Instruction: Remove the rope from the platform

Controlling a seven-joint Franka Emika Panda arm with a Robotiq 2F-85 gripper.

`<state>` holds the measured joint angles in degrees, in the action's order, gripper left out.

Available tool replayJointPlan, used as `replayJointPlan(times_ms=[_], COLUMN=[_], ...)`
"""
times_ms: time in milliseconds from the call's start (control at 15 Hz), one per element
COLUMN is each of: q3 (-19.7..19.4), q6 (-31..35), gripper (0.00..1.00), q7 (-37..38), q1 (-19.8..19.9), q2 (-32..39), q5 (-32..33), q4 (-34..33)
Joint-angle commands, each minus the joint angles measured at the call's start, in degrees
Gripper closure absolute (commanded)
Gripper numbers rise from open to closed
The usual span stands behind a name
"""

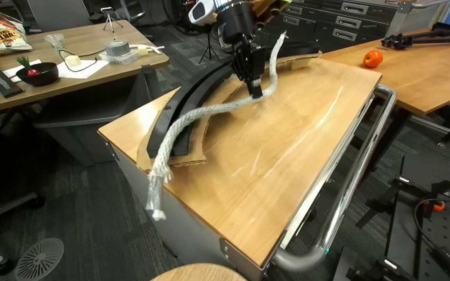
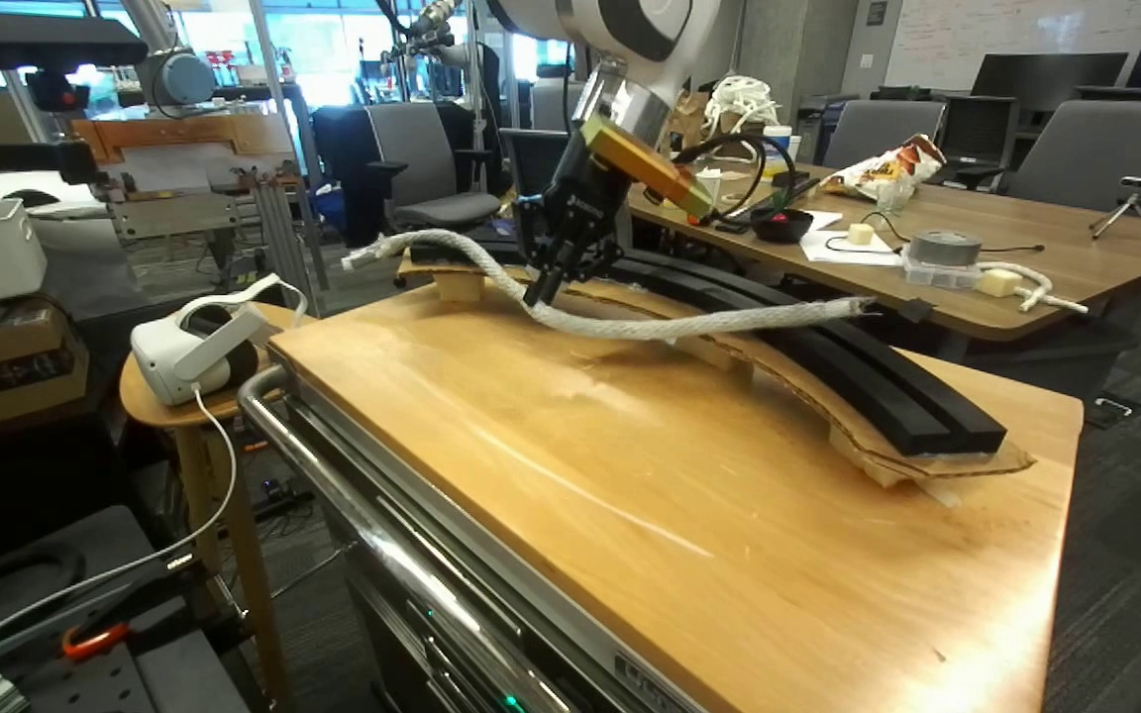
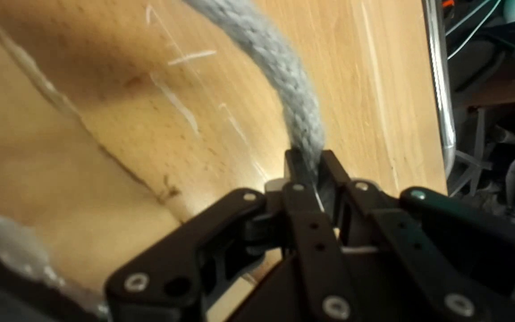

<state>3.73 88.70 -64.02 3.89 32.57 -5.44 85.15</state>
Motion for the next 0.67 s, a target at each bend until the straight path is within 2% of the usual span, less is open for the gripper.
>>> replayJointPlan(times_ms=[0, 133, 333, 400, 533, 600], q3=[-1.64, -3.41, -5.24, -5.53, -5.88, -5.68], q6=[9.91, 15.23, 22.96, 26.12, 32.44, 35.17], gripper=[0.88, 0.88, 0.87, 0.65, 0.57, 0.49], q7=[4.22, 6.78, 6.42, 5.26, 3.64, 2.2], q1=[2.26, 3.09, 4.87, 5.43, 6.08, 6.34], q2=[-8.42, -11.01, -15.17, -16.46, -18.92, -20.41], q5=[-0.72, 1.01, 2.15, 2.23, 2.86, 2.48], q4=[13.7, 19.23, 28.06, 30.95, 35.79, 37.81])
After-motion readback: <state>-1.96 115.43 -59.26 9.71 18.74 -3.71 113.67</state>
